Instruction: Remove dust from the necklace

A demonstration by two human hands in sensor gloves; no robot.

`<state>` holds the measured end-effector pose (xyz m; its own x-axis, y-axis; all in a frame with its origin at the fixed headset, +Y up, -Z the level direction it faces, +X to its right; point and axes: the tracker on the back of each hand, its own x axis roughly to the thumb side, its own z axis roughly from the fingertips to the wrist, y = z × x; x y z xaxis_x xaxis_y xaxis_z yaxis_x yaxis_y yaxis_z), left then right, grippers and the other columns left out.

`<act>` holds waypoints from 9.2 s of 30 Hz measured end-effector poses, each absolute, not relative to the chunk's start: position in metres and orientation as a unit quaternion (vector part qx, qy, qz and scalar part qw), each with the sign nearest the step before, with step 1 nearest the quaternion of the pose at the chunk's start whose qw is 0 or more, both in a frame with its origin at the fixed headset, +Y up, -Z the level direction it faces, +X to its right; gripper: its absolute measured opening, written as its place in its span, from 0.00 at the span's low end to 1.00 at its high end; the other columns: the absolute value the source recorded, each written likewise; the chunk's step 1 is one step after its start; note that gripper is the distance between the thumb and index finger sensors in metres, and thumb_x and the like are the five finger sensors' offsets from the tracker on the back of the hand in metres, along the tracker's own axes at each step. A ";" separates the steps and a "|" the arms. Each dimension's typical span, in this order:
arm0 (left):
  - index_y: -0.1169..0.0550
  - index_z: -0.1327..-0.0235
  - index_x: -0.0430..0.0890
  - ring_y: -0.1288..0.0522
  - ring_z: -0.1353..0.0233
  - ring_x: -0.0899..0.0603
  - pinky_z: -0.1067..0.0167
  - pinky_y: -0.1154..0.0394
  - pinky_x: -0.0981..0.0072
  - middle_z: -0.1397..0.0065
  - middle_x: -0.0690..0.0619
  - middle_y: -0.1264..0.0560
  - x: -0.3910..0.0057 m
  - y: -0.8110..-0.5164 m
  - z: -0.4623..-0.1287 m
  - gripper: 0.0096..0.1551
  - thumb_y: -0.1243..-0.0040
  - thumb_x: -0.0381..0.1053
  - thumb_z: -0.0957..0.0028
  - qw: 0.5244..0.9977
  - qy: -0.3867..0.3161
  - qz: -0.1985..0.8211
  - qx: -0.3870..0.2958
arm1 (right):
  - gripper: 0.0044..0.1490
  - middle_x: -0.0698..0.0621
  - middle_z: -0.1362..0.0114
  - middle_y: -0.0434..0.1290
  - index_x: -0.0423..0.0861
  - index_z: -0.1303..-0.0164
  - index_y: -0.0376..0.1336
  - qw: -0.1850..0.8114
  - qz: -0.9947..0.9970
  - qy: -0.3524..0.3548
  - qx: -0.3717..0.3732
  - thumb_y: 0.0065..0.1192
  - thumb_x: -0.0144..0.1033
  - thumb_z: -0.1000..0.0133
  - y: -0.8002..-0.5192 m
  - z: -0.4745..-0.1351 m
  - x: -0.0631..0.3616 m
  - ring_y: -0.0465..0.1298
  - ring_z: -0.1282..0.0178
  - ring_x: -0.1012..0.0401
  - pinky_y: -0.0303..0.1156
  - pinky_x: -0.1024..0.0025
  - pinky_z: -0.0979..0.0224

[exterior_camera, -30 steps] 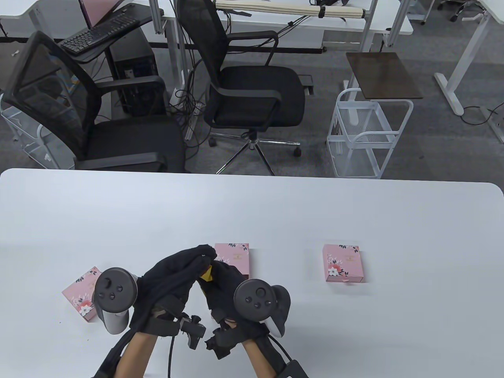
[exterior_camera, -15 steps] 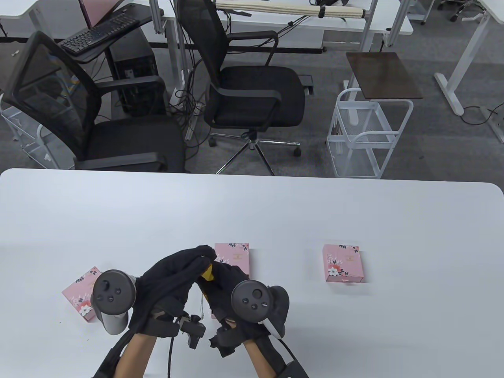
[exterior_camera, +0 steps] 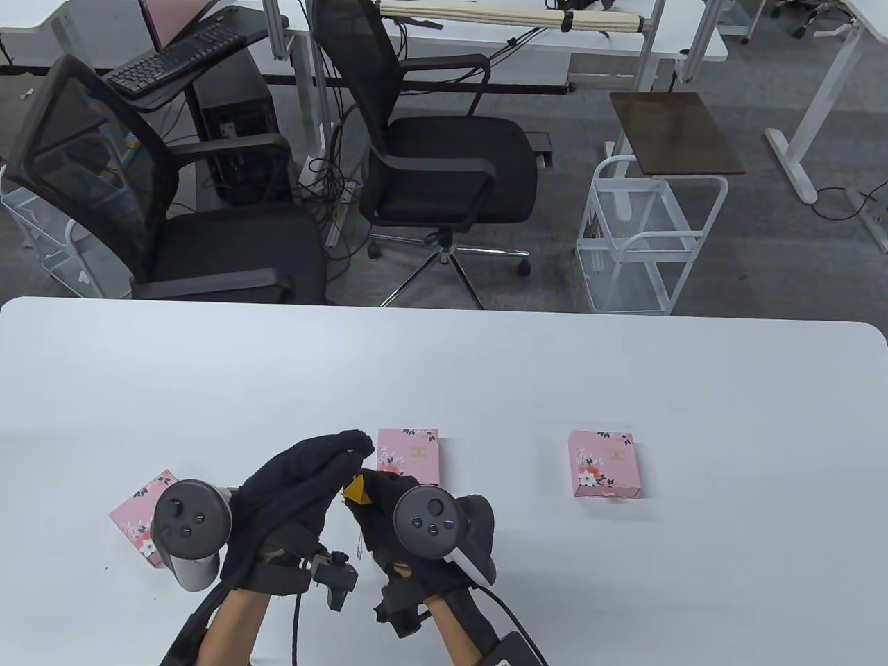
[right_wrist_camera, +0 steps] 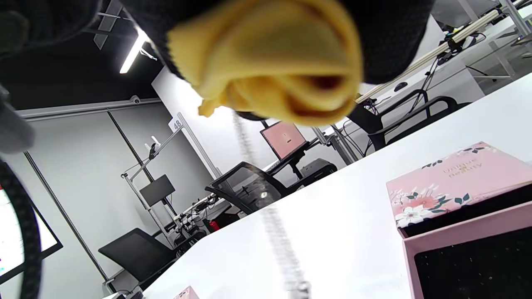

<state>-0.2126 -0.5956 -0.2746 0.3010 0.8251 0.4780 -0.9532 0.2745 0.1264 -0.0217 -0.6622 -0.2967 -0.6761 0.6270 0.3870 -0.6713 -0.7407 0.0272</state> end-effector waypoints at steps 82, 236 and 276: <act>0.12 0.45 0.55 0.16 0.40 0.48 0.44 0.20 0.54 0.41 0.54 0.11 -0.233 -0.565 -0.244 0.18 0.31 0.60 0.43 0.746 -0.166 0.587 0.267 | 0.25 0.39 0.36 0.77 0.42 0.30 0.67 0.106 0.994 0.003 0.008 0.62 0.43 0.31 -0.693 -0.310 0.068 0.78 0.45 0.44 0.73 0.48 0.37; 0.12 0.43 0.50 0.15 0.41 0.44 0.44 0.20 0.50 0.41 0.49 0.11 -0.174 -0.626 -0.297 0.19 0.31 0.56 0.40 0.847 -0.198 0.494 -0.011 | 0.21 0.38 0.27 0.72 0.48 0.29 0.67 0.394 0.885 -0.156 0.191 0.60 0.40 0.31 -0.600 -0.288 0.053 0.72 0.32 0.39 0.66 0.40 0.27; 0.15 0.39 0.56 0.30 0.25 0.35 0.33 0.30 0.42 0.19 0.46 0.27 -0.191 -0.632 -0.298 0.18 0.33 0.58 0.39 0.765 -0.128 0.631 0.006 | 0.35 0.30 0.23 0.68 0.35 0.21 0.60 0.420 0.880 -0.045 0.215 0.63 0.42 0.31 -0.614 -0.288 0.017 0.71 0.31 0.36 0.66 0.39 0.28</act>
